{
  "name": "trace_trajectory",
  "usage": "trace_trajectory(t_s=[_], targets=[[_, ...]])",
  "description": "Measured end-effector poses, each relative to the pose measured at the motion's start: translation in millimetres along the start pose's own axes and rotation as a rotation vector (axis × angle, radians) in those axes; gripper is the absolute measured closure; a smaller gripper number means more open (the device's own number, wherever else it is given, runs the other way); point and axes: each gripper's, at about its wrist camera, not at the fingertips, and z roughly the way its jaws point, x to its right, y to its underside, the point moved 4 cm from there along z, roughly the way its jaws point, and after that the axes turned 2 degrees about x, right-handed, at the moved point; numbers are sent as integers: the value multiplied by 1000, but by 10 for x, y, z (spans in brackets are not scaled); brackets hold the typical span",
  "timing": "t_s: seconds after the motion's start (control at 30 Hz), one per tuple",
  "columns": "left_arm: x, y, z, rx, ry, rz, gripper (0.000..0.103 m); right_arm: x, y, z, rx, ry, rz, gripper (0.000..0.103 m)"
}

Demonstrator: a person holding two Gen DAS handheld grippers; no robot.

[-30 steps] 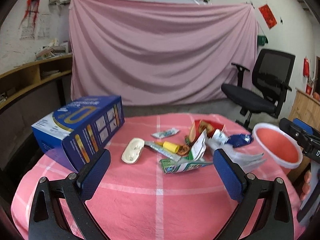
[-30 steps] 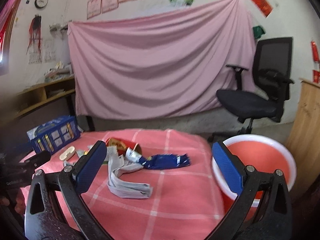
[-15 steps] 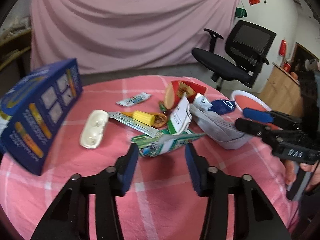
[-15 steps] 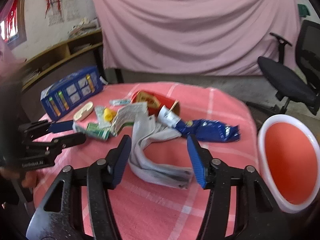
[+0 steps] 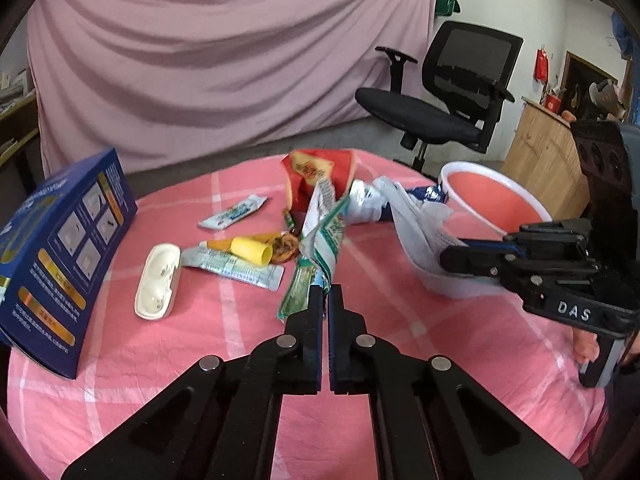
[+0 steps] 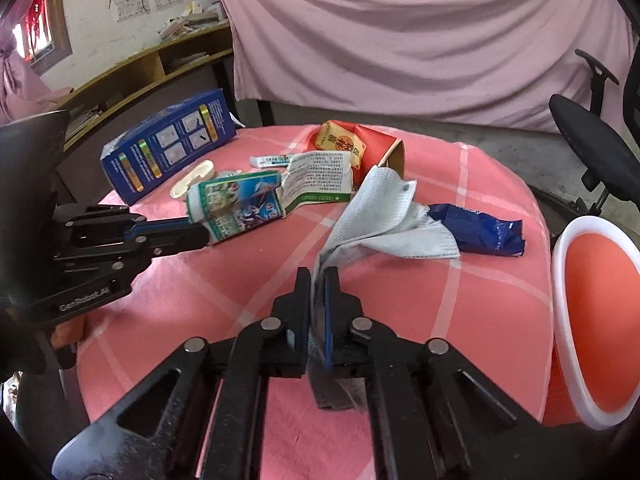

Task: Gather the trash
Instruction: 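Carry carton and mask over the orange bucket and open both tools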

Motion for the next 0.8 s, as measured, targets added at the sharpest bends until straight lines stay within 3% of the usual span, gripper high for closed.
trace_trajectory(t_s=[0.3, 0.5, 0.8], targets=[[223, 54, -234, 110, -41, -30, 103, -102, 57, -358, 152, 27, -37, 83], [508, -21, -500, 275, -80, -26, 103, -162, 61, -768, 381, 46, -74, 83], [1117, -610, -579, 530, -68, 50, 103, 241, -114, -1499, 736, 278, -98, 83]])
